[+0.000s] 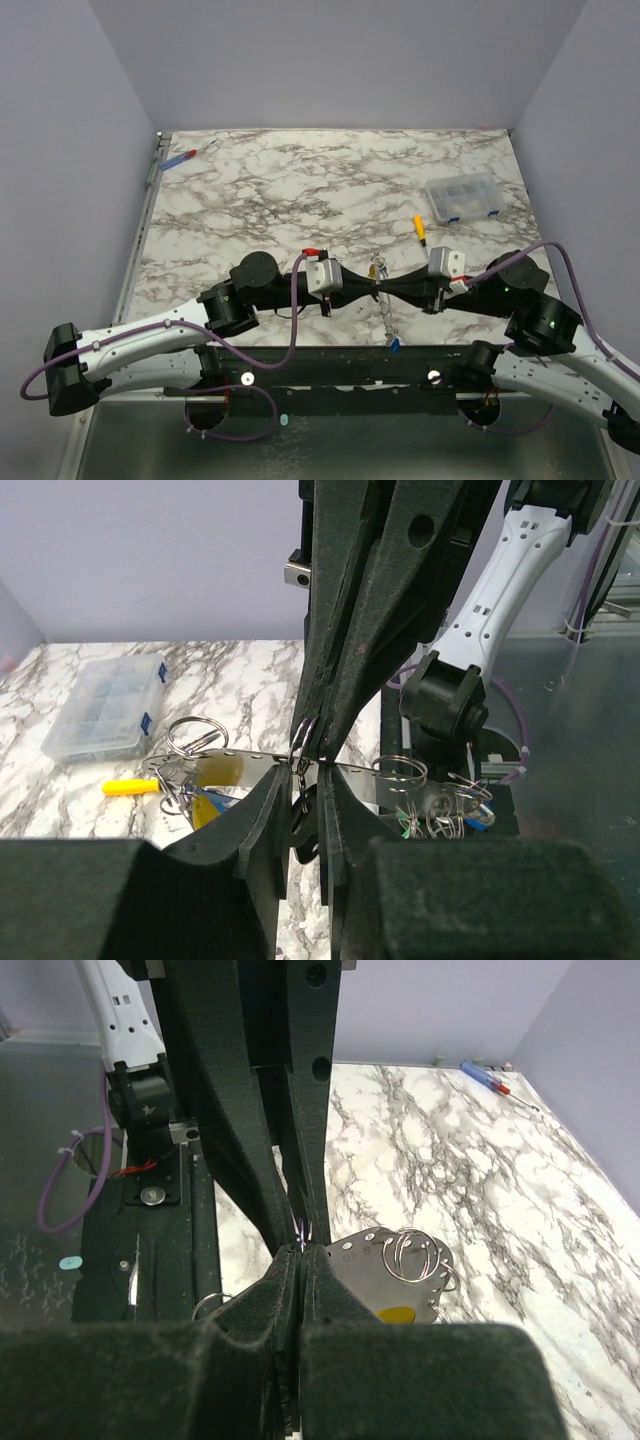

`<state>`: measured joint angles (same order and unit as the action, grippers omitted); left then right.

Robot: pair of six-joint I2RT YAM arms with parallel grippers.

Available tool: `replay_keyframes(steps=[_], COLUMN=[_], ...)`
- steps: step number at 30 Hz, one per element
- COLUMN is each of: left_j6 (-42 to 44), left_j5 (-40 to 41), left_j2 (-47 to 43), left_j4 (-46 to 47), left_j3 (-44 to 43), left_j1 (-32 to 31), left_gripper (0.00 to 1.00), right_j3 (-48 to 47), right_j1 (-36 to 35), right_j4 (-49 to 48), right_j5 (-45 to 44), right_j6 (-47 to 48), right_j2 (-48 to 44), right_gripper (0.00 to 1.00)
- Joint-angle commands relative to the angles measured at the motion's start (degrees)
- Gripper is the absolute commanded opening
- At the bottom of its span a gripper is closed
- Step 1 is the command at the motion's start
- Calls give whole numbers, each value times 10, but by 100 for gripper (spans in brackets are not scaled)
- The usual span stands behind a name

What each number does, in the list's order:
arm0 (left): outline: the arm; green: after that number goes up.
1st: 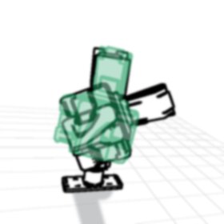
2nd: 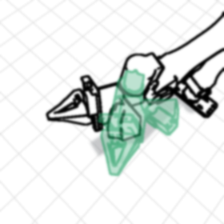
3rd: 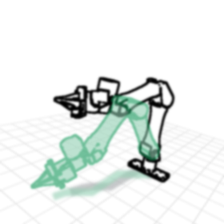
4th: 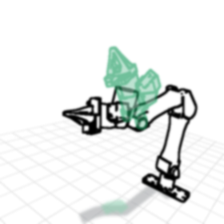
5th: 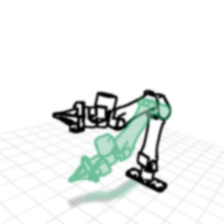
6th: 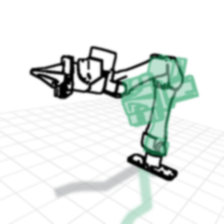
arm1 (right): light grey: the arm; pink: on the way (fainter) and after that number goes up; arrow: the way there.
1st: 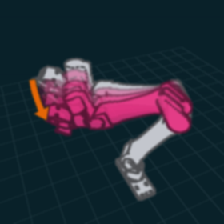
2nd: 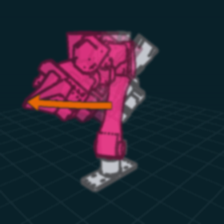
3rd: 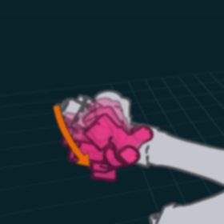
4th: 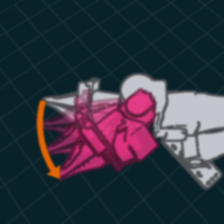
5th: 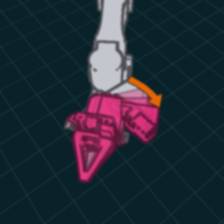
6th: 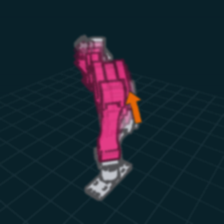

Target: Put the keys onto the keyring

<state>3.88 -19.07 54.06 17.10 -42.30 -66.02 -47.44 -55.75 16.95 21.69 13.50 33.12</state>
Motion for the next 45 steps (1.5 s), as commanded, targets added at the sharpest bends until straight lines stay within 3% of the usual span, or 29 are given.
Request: replay_keyframes(steps=[1,5,9,11,13,18,29,45], left_j6=[0,2,4,4,4,4,36,52], left_j5=[-8,-3,-1,-5,-10,-4,44,78], left_j2=[-16,-24,-26,-26,-24,-24,-33,-18], left_j4=[37,37,36,36,36,36,-46,-126], left_j3=[0,5,6,6,6,9,-17,-61], left_j1=[-4,-4,-4,-4,-4,-4,-4,-4], left_gripper=[12,11,18,13,1,0,0,0], right_j3=[-12,-14,-16,-15,-15,-13,-28,-73], right_j1=[-2,-2,-2,-2,-2,-2,-2,-2], right_j4=[-2,7,12,12,10,9,40,115], right_j5=[13,22,31,33,33,33,-9,-84], right_j6=[-7,-8,-9,-11,-12,-15,-22,-2], right_j2=[12,15,20,21,23,30,43,26], right_gripper=[1,1,1,1,1,1,35,61])
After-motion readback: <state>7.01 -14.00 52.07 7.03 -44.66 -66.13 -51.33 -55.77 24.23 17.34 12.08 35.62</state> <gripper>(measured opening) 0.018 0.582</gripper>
